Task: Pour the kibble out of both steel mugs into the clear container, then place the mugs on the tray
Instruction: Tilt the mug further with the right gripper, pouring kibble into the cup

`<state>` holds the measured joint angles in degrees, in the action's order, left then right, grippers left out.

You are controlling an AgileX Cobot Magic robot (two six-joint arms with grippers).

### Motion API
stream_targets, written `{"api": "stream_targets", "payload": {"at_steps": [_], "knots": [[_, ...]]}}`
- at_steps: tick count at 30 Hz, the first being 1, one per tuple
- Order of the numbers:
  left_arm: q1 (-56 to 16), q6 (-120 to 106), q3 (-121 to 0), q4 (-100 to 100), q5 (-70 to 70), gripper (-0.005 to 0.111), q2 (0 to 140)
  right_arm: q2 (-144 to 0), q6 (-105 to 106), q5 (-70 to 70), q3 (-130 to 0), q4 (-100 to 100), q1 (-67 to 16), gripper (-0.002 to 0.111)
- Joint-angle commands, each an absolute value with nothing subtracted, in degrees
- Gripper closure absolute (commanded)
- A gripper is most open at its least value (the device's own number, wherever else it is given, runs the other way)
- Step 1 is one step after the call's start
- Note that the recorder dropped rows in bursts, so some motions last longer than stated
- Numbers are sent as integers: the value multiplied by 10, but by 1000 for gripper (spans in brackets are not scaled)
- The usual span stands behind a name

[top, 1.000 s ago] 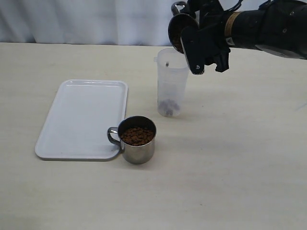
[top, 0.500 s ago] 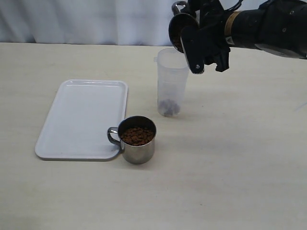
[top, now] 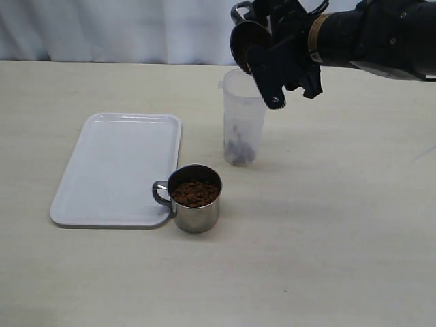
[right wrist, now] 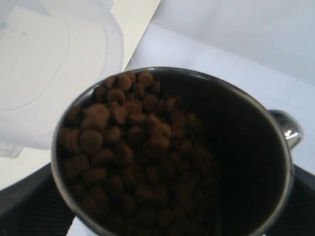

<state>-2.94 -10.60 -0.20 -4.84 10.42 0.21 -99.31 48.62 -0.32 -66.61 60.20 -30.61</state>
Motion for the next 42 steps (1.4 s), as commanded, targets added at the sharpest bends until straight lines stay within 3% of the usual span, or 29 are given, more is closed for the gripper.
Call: {"api": "stream_targets", "payload": {"at_steps": [1,42], "knots": [[-34,-104,0,-50,100,107,0,-985,493,0,-678,609,-307,104],[-34,-104,0,-50,100,107,0,-985,559,-31,-692,718,-316,104]]}}
